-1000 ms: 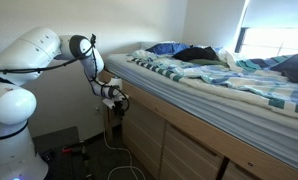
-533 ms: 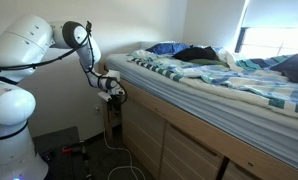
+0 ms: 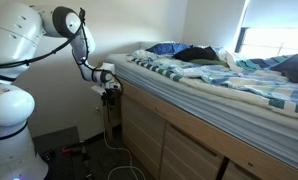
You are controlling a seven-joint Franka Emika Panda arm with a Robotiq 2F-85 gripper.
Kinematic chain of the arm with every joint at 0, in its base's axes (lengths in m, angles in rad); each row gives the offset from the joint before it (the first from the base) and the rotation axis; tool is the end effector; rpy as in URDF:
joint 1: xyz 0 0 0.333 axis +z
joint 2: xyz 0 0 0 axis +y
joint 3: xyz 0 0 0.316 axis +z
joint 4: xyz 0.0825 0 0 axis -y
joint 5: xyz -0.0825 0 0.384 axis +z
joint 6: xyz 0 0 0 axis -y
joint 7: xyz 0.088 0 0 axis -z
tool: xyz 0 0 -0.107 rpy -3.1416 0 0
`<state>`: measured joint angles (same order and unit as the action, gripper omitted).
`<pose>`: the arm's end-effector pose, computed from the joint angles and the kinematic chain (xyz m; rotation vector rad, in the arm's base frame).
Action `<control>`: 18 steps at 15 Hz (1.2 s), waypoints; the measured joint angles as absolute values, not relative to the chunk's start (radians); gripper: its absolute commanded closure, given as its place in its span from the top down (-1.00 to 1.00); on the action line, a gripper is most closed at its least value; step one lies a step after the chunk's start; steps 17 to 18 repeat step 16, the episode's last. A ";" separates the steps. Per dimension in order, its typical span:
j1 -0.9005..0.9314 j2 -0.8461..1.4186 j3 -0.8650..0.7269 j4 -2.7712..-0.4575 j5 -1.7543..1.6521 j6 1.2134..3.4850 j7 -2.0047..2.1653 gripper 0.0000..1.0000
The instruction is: Close the top left drawer
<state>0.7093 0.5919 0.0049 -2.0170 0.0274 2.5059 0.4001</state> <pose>0.4440 0.3846 0.1448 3.0660 0.4485 -0.1503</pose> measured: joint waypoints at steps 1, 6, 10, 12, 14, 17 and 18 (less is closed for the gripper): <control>0.708 0.565 0.011 -2.041 0.020 2.509 0.402 1.00; 0.711 0.412 0.024 -2.184 -0.049 2.568 0.498 1.00; 0.714 0.286 0.024 -2.297 -0.145 2.630 0.639 1.00; 0.711 0.230 0.024 -2.342 -0.195 2.652 0.707 1.00; 0.700 0.187 0.025 -2.373 -0.245 2.663 0.763 1.00; 0.690 0.163 0.027 -2.390 -0.264 2.664 0.784 1.00; 0.690 0.163 0.027 -2.390 -0.264 2.664 0.784 1.00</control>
